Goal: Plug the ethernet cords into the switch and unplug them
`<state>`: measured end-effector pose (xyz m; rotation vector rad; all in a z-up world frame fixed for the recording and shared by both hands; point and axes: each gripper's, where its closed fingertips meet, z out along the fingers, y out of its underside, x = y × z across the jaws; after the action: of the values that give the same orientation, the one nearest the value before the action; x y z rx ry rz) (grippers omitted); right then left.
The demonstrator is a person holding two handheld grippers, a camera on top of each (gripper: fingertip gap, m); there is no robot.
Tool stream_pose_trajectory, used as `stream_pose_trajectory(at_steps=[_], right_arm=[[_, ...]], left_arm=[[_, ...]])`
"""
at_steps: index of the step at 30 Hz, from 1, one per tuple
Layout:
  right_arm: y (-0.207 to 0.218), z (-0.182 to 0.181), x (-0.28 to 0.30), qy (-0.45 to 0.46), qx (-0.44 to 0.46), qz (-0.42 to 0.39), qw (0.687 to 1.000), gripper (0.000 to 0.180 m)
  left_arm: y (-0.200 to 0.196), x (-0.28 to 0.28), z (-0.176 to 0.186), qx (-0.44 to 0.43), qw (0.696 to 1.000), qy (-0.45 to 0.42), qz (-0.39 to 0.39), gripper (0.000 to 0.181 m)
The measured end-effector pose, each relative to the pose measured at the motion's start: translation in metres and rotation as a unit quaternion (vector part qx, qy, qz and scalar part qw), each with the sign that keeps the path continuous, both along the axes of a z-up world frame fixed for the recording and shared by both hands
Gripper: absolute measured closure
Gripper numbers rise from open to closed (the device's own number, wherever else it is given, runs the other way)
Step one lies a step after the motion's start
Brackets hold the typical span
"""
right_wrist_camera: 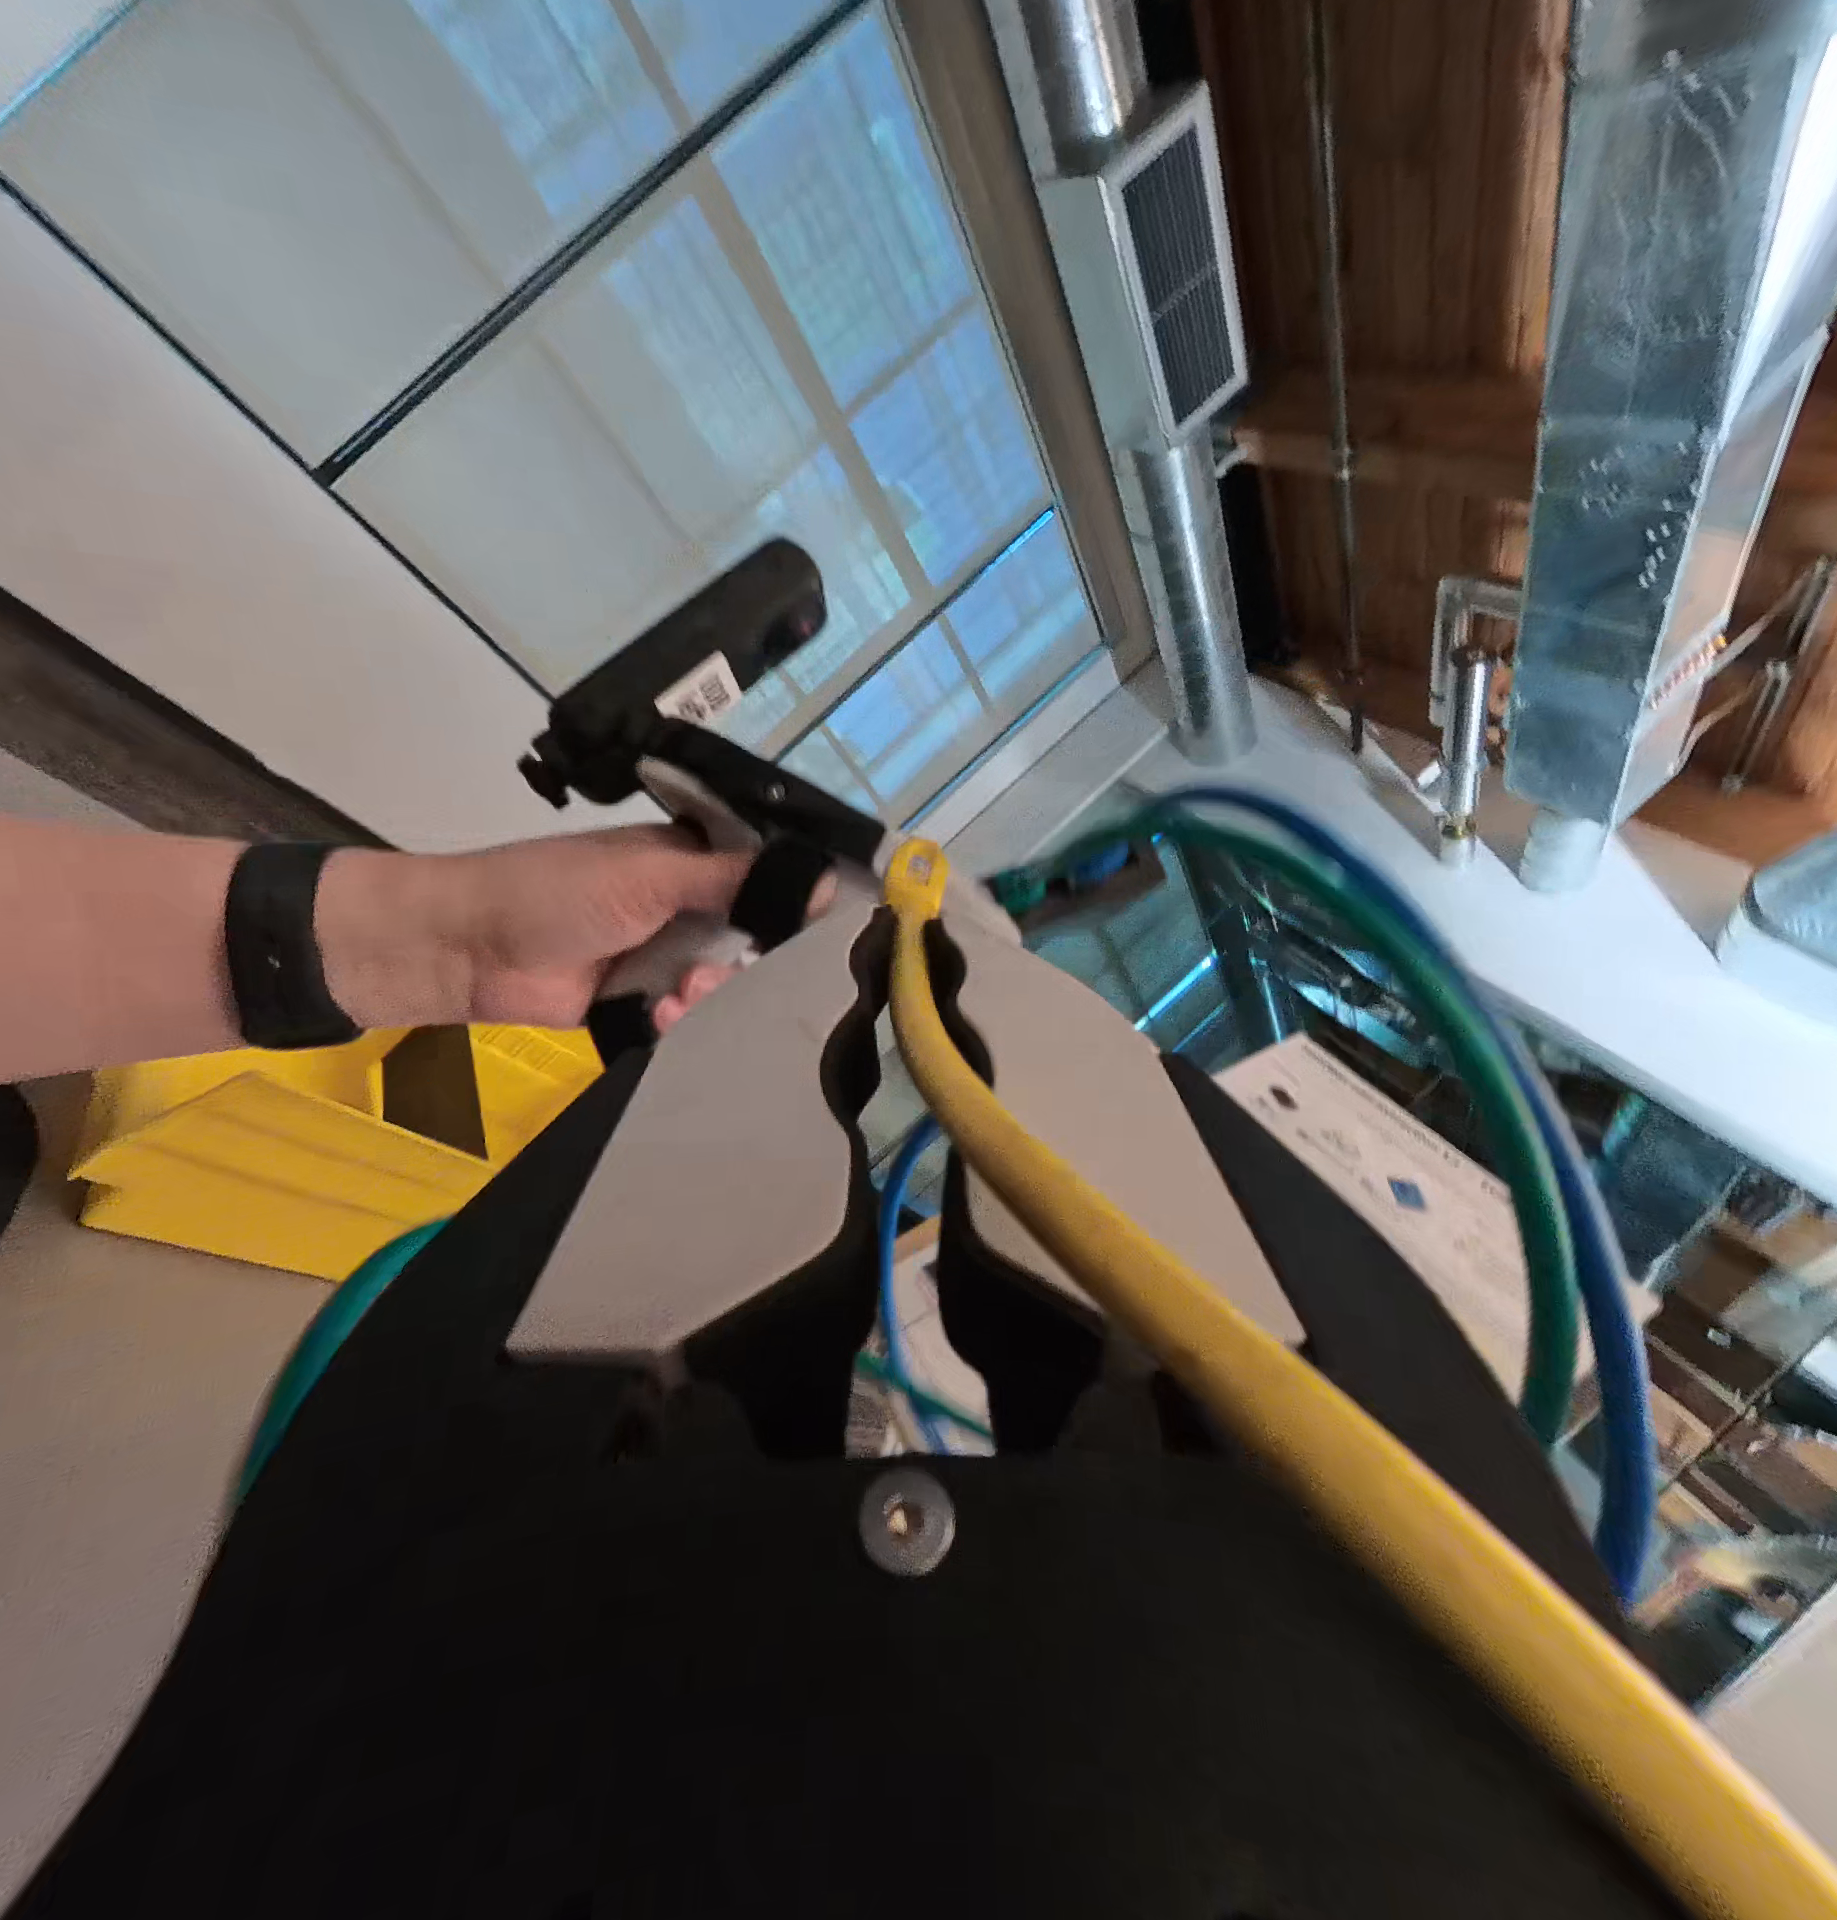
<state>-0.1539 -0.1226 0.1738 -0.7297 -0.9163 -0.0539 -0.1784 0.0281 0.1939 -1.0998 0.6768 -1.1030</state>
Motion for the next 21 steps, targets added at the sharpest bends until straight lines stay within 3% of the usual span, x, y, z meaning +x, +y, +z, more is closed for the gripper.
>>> stream_pose_trajectory(at_steps=[4, 10, 16, 21], right_arm=[[0.017, 0.001, -0.013, -0.071, -0.004, -0.037, 0.997, 0.174], [0.054, 0.007, 0.008, -0.050, 0.000, -0.092, 0.994, 0.174], [0.053, 0.013, 0.016, -0.049, 0.035, -0.108, 0.992, 0.173], [0.058, 0.003, 0.024, -0.121, 0.077, -0.190, 0.971, 0.173]], left_arm=[[0.007, 0.002, -0.009, -0.021, 0.999, -0.009, -0.026, 0.120], [0.007, -0.003, -0.007, -0.030, 0.997, -0.033, -0.061, 0.120], [0.001, 0.017, -0.019, -0.017, 0.997, 0.006, -0.076, 0.120], [-0.002, 0.031, -0.034, -0.013, 0.995, 0.059, -0.083, 0.120]])
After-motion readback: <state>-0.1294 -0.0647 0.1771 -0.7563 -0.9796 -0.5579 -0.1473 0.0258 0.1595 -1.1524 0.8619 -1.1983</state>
